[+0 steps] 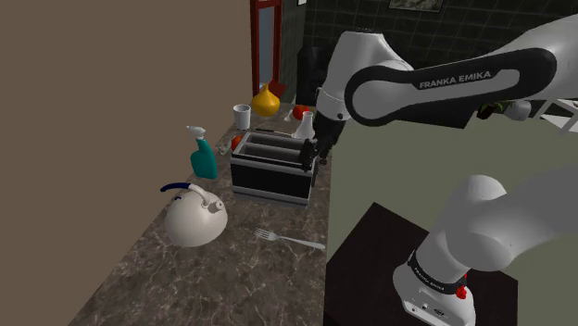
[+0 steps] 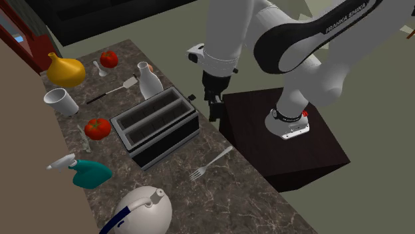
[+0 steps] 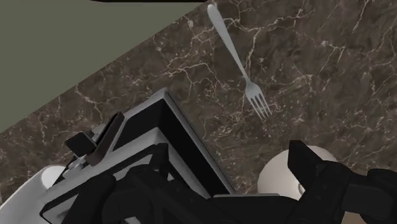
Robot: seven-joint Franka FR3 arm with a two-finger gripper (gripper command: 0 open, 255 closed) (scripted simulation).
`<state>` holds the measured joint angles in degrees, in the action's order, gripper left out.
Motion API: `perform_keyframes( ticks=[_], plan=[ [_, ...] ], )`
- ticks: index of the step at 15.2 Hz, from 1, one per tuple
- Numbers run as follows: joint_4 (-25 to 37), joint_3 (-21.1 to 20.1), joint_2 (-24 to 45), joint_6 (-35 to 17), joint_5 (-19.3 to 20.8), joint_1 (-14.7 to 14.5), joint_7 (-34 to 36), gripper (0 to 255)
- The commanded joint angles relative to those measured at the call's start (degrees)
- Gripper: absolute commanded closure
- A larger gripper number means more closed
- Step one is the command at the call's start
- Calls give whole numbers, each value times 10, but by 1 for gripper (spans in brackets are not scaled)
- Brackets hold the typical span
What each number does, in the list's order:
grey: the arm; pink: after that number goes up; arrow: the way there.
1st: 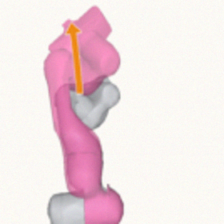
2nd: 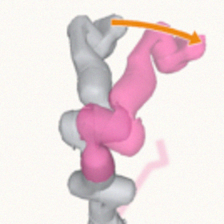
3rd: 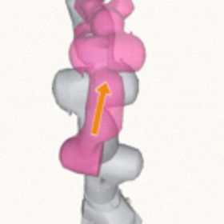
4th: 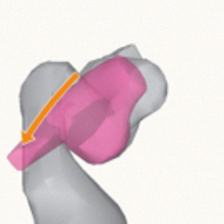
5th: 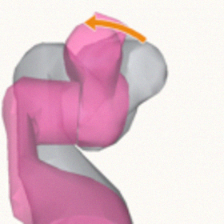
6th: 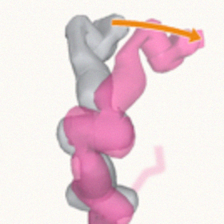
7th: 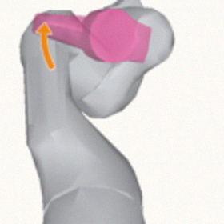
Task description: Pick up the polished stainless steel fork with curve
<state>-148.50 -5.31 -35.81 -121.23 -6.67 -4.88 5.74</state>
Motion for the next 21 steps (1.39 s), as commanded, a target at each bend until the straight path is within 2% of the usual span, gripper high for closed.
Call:
perform_keyframes(
  ticks=[1,7,12,15,19,21],
  plan=[
    [-10,-9,34,-41,-2,-7,-5,0],
    [-29,-38,142,-156,-2,-27,-15,0],
    [-25,-64,249,-248,15,-36,-12,0],
    [-15,-78,318,-300,40,-39,-1,0],
    [8,-85,411,-358,97,-46,31,0],
    [8,-81,428,-375,109,-48,40,0]
  ],
)
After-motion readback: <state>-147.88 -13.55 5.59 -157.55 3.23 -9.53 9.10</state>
